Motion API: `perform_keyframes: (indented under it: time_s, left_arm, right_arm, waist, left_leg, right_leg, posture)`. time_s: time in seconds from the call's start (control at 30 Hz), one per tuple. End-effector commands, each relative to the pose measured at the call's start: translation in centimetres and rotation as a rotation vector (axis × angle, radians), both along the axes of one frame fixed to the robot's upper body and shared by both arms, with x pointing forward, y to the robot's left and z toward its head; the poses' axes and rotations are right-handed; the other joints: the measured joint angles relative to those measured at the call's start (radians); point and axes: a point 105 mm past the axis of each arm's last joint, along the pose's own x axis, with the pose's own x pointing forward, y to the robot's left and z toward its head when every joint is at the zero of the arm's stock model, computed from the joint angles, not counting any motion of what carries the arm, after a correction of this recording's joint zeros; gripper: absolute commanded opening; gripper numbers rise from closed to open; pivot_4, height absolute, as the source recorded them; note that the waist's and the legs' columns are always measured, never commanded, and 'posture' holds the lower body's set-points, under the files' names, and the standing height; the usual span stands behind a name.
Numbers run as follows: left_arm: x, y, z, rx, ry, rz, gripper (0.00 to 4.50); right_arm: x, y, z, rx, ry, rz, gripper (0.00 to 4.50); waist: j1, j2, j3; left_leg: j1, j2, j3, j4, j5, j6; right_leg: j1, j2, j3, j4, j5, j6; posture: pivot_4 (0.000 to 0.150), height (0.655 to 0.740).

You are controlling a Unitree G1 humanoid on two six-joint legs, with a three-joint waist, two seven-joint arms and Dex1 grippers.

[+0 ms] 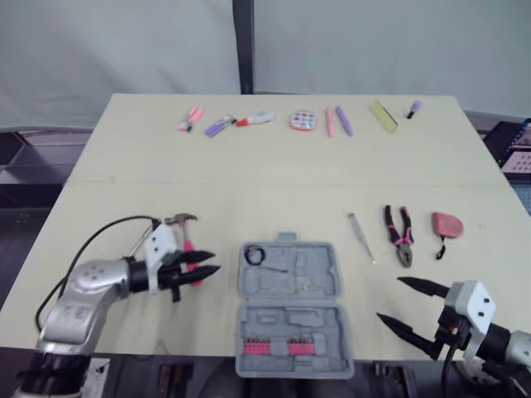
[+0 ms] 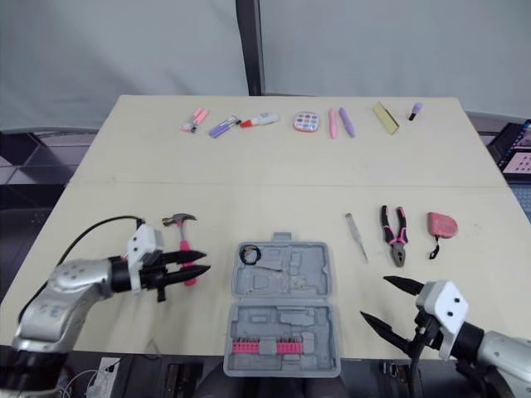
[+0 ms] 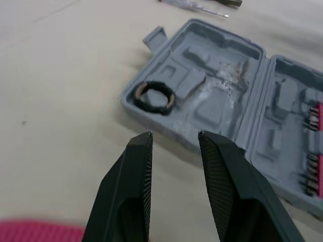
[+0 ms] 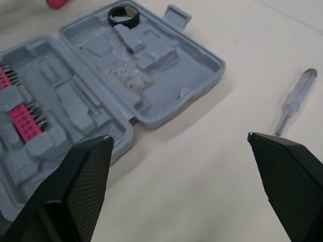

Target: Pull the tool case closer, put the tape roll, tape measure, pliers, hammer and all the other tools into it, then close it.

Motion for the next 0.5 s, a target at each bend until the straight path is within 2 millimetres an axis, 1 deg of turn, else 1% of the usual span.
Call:
perform_keyframes:
  time_s: [0.03, 0.13, 0.2, 0.27, 0.37, 0.5]
  left_arm:
    - [-2.2, 0.5, 0.5, -0.005, -0.026, 0.043, 1.58]
    - [-5.2, 0.7, -0.4, -0.031, 0.025, 0.08, 2.4]
    - [-7.0, 1.1, -1.2, -0.032, 0.057, 0.108, 3.36]
    - [-8.7, 1.6, -2.0, -0.033, 0.096, 0.136, 4.46]
    - [-10.3, 2.3, -2.8, -0.032, 0.129, 0.167, 4.46]
    - [-10.6, 2.8, -3.3, -0.032, 0.122, 0.208, 4.46]
  right_arm:
    - [-0.4, -0.1, -0.6, -0.014, 0.045, 0.009, 4.5]
    - [-0.7, -0.2, -0.8, 0.0, 0.05, -0.01, 4.5]
    - [-0.9, -0.1, -1.1, 0.017, 0.051, -0.016, 4.5]
    - [-1.2, 0.3, -1.5, 0.032, 0.062, -0.01, 4.5]
    - [-1.4, 0.5, -1.8, 0.042, 0.07, -0.006, 4.5]
    - [-1.3, 0.5, -1.9, 0.038, 0.072, -0.001, 4.5]
  waist:
    - [0.003, 0.0, 0.0]
    - [0.0, 0.0, 0.0]
    - [0.001, 0.0, 0.0]
    - [0.004, 0.0, 0.0]
    - [0.005, 0.0, 0.0]
    - [0.014, 0.0, 0.0]
  left_leg:
    - [0.0, 0.0, 0.0, 0.0, 0.0, 0.0]
    - [0.0, 0.001, 0.0, -0.002, 0.0, 0.0]
    - [0.001, 0.002, 0.0, -0.002, 0.0, 0.0]
    - [0.002, 0.004, 0.0, -0.002, 0.0, 0.0]
    - [0.002, 0.004, 0.001, -0.002, 0.0, 0.0]
    - [0.002, 0.004, 0.001, -0.002, 0.0, 0.0]
  right_leg:
    - [0.0, 0.0, 0.0, -0.004, 0.0, 0.0]
    - [0.006, 0.001, 0.0, -0.012, 0.0, 0.0]
    - [0.009, 0.002, 0.0, -0.016, 0.0, 0.0]
    - [0.013, 0.003, -0.001, -0.026, 0.0, 0.0]
    - [0.015, 0.003, -0.001, -0.029, 0.0, 0.0]
    - [0.015, 0.003, -0.001, -0.034, 0.0, 0.0]
  posture:
    - [0.15, 0.7134]
    - [0.15, 0.7134]
    - [0.15, 0.7134]
    - [0.15, 0.7134]
    - [0.15, 0.7134]
    - [0.15, 0.7134]
